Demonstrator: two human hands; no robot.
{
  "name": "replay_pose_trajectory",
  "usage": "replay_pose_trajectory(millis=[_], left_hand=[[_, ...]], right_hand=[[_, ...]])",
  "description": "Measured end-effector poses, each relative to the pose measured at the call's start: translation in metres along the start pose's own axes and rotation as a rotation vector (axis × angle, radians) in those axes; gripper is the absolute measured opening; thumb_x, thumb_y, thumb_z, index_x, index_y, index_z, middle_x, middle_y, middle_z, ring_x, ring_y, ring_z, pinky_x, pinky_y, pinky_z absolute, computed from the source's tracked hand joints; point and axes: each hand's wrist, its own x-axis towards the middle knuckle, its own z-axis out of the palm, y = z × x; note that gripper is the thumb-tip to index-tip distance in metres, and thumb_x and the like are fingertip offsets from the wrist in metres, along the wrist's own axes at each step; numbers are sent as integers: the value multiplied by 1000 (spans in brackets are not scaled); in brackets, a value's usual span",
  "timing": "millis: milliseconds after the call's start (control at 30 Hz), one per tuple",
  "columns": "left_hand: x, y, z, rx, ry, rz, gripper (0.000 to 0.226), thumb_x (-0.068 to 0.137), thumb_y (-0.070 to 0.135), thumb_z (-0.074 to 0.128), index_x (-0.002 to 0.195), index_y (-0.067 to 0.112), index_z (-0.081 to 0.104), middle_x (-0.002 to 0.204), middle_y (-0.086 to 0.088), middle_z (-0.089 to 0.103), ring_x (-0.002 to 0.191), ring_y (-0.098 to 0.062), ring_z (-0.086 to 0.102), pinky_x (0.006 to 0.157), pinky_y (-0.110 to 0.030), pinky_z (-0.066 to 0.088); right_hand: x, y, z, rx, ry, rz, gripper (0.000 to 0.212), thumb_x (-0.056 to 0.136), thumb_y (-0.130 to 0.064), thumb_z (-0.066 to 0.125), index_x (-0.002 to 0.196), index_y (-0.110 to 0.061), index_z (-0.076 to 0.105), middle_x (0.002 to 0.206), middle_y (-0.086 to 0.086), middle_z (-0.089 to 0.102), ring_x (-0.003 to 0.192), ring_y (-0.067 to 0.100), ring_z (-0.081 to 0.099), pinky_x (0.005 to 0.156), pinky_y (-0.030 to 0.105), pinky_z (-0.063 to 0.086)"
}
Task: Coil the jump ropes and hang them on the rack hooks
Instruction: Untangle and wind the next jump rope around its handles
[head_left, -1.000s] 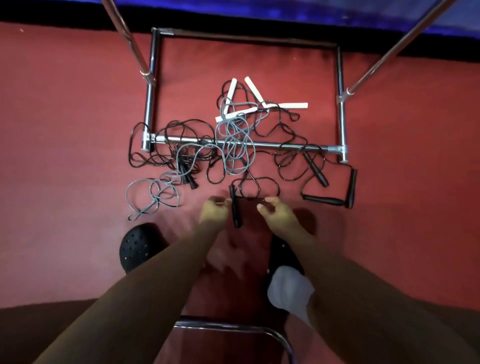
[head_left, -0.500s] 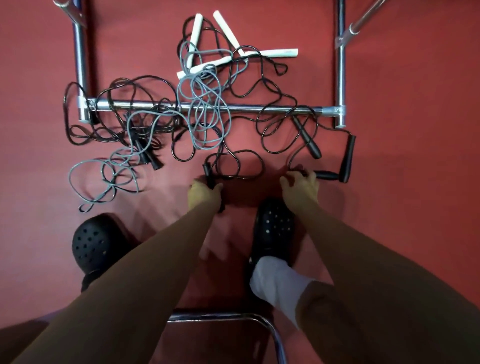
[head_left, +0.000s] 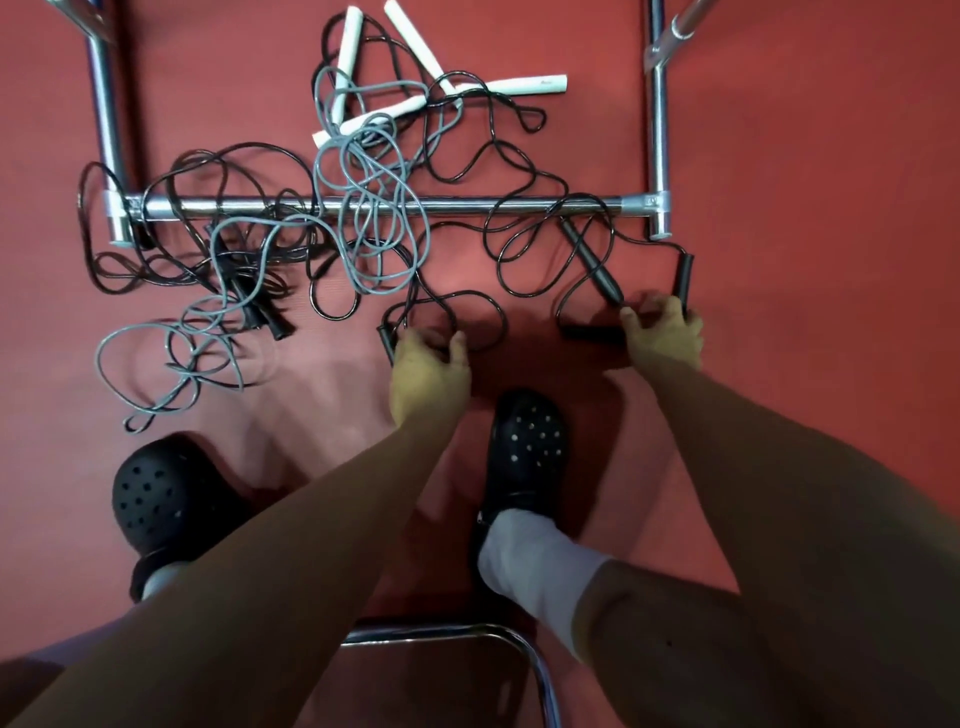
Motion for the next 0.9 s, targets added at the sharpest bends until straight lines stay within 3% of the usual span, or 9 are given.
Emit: replay_pose_trajectory(millis=[167, 333, 400, 467, 533, 667, 733, 833, 900], left_hand=[[-22, 15, 29, -28, -142, -55, 18, 96, 40, 64, 96, 23, 59, 79, 15, 59, 85, -14, 59, 74, -24, 37], [-27, 17, 44, 53, -256, -99, 25, 96, 45, 63, 103, 21, 63, 102, 1, 69, 105, -23, 63, 89, -32, 47], [-27, 15, 44, 63, -289, -134, 30, 96, 46, 63, 108, 18, 65, 114, -4, 70, 110, -25, 63, 96, -37, 49], [-26, 14, 45, 17, -341, -187, 40, 92, 52, 63, 109, 16, 65, 114, -4, 71, 107, -25, 66, 98, -41, 52], [-27, 15, 45, -102, -391, -257, 49, 82, 63, 63, 105, 20, 64, 109, -5, 72, 102, -27, 69, 96, -48, 56], [-35, 28, 42, -298, -449, -295, 47, 85, 60, 65, 110, 20, 72, 104, -2, 76, 101, -24, 71, 98, -46, 56], [-42, 40, 35, -370, -420, -283, 31, 95, 43, 67, 108, 16, 71, 100, -4, 75, 99, -24, 72, 93, -38, 58], [-51, 59, 17, -454, -395, -267, 26, 103, 24, 61, 111, -1, 66, 87, -6, 72, 74, -19, 72, 62, -22, 57], [-59, 77, -5, -483, -426, -226, 23, 107, 21, 53, 113, 1, 60, 88, -5, 70, 66, -12, 66, 53, -19, 55]], right_hand=[[-8, 21, -6, -90, -228, -19, 55, 80, -62, 76, 124, -31, 66, 141, 13, 34, 133, 41, 37, 116, 40, 33], [-19, 18, 16, -76, -247, -111, 40, 78, -52, 84, 101, -23, 67, 132, 9, 32, 128, 35, 39, 115, 35, 34], [-22, 17, 19, -56, -270, -117, 38, 80, -47, 84, 99, -19, 66, 128, 7, 34, 123, 31, 47, 106, 27, 37], [-32, 15, 22, -24, -321, -122, 40, 83, -45, 82, 100, -11, 69, 129, 8, 40, 116, 27, 54, 94, 23, 38], [-51, 10, 23, 19, -366, -151, 39, 85, -47, 79, 96, -10, 73, 127, 7, 47, 112, 23, 56, 95, 26, 41], [-89, -4, 18, 160, -403, -232, 34, 85, -46, 80, 76, -14, 74, 96, -11, 48, 89, 11, 59, 81, 26, 43], [-111, -14, 11, 219, -449, -283, 26, 84, -34, 82, 74, -11, 76, 93, -10, 52, 79, 6, 58, 71, 23, 42], [-144, -27, 3, 438, -417, -281, 13, 87, -16, 79, 74, -14, 78, 87, 3, 69, 73, 10, 64, 74, 28, 47], [-159, -31, -9, 618, -335, -180, 10, 91, -16, 77, 80, -17, 77, 79, -1, 72, 74, 10, 65, 77, 28, 52]])
